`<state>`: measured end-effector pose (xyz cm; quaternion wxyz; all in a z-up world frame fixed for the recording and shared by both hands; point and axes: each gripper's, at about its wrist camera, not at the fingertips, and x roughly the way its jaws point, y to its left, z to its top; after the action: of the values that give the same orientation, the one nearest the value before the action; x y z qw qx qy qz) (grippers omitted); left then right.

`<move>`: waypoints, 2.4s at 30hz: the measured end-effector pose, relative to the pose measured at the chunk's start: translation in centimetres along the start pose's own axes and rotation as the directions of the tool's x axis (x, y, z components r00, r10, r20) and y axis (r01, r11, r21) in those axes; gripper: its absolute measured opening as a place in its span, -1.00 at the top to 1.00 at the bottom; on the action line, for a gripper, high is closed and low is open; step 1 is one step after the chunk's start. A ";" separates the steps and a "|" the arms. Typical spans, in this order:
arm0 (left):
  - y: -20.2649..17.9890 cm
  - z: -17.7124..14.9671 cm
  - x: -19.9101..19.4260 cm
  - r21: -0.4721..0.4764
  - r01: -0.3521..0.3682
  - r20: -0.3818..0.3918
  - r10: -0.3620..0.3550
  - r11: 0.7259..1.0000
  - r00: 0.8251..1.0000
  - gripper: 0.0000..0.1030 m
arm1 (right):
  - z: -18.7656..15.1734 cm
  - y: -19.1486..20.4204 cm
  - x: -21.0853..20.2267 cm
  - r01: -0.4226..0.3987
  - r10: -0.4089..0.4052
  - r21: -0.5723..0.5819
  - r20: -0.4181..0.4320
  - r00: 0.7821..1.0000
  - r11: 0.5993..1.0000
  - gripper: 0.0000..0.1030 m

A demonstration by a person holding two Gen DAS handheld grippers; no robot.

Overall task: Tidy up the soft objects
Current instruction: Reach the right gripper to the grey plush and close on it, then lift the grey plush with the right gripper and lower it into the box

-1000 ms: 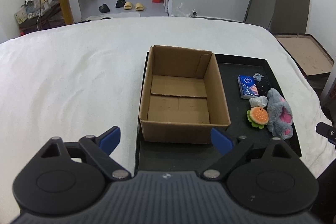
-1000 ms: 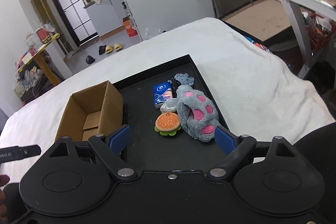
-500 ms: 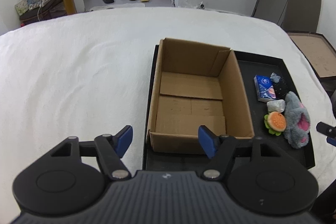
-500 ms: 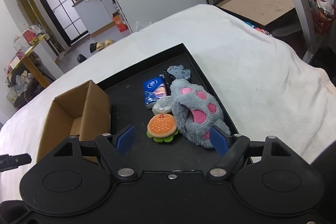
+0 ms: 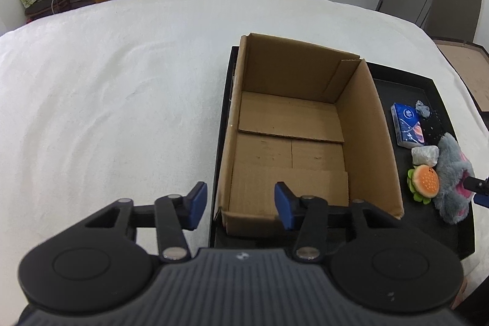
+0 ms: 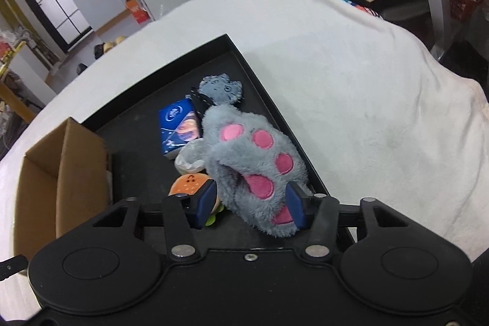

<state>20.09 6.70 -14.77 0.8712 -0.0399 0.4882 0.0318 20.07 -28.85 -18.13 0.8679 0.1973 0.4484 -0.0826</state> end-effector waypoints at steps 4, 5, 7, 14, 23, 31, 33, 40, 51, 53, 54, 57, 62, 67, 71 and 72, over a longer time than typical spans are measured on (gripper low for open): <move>0.4 0.1 0.9 -0.011 -0.008 0.003 0.008 1.000 1.000 0.26 | 0.3 0.0 0.8 0.023 -0.023 0.001 -0.002 1.000 1.000 0.04; 0.5 0.1 1.1 -0.015 -0.010 0.003 0.010 1.000 1.000 0.31 | 0.3 0.0 1.0 0.031 -0.031 -0.004 -0.004 1.000 1.000 0.05; 0.7 0.1 1.4 -0.021 -0.017 0.007 0.017 1.000 1.000 0.36 | 0.3 0.2 1.6 0.043 -0.043 -0.021 -0.012 0.999 0.999 0.14; 1.9 -0.4 1.9 -0.075 -0.006 0.038 0.009 0.997 0.999 0.82 | 0.3 1.0 2.5 0.086 -0.088 -0.074 -0.021 0.996 0.994 0.66; 2.3 -1.0 1.3 -0.089 0.027 0.060 -0.021 0.996 0.998 0.81 | 1.0 2.2 -0.6 0.094 -0.083 -0.128 0.087 0.993 0.987 0.70; 2.0 -0.7 0.8 -0.084 0.020 0.071 -0.014 0.996 0.997 0.81 | 1.2 4.1 -3.0 0.050 -0.025 -0.200 0.126 0.992 0.979 0.70; 2.0 -0.8 0.8 -0.080 0.026 0.069 -0.020 0.996 0.997 0.80 | 1.2 4.8 -3.3 0.040 -0.012 -0.224 0.129 0.992 0.974 0.70; 2.3 -1.1 0.6 -0.078 0.027 0.078 -0.021 0.997 0.997 0.80 | 1.4 7.0 -4.0 0.038 0.005 -0.286 0.149 0.989 0.957 0.70; 2.3 -1.2 0.8 -0.075 0.033 0.081 -0.027 0.997 0.996 0.80 | 1.2 12.1 -5.4 -0.039 0.110 -0.406 0.154 0.982 0.913 0.70; 2.3 -1.3 0.8 -0.075 0.033 0.081 -0.027 0.997 0.996 0.80 | 1.0 13.2 -5.7 -0.060 0.140 -0.435 0.155 0.978 0.898 0.70; 2.3 -1.3 0.8 -0.076 0.033 0.079 -0.027 0.997 0.997 0.80 | 1.0 13.8 -5.8 -0.074 0.157 -0.449 0.152 0.976 0.890 0.70; 2.4 -1.3 0.8 -0.080 0.039 0.081 -0.032 0.996 0.996 0.80 | 0.8 15.5 -6.0 -0.127 0.212 -0.491 0.121 0.970 0.862 0.70; 2.7 -1.3 0.8 -0.092 0.050 0.082 -0.042 0.995 0.996 0.80 | 0.1 18.2 -5.9 -0.187 0.269 -0.561 0.065 0.961 0.807 0.70; 3.0 -1.4 0.8 -0.098 0.061 0.090 -0.052 0.993 0.995 0.80 | -0.1 20.2 -5.2 -0.250 0.294 -0.586 -0.021 0.956 0.771 0.69; 3.5 -1.6 0.8 -0.116 0.083 0.095 -0.072 0.990 0.993 0.78 | -0.8 21.6 -4.6 -0.284 0.301 -0.637 -0.085 0.950 0.717 0.69; 3.5 -1.6 0.8 -0.117 0.083 0.095 -0.072 0.990 0.993 0.78 | -1.0 22.0 -4.3 -0.292 0.300 -0.655 -0.104 0.948 0.697 0.69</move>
<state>18.85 10.01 -16.46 0.8891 -0.1101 0.4434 0.0290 23.82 -8.62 -9.25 0.8850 -0.0544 0.4061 0.2212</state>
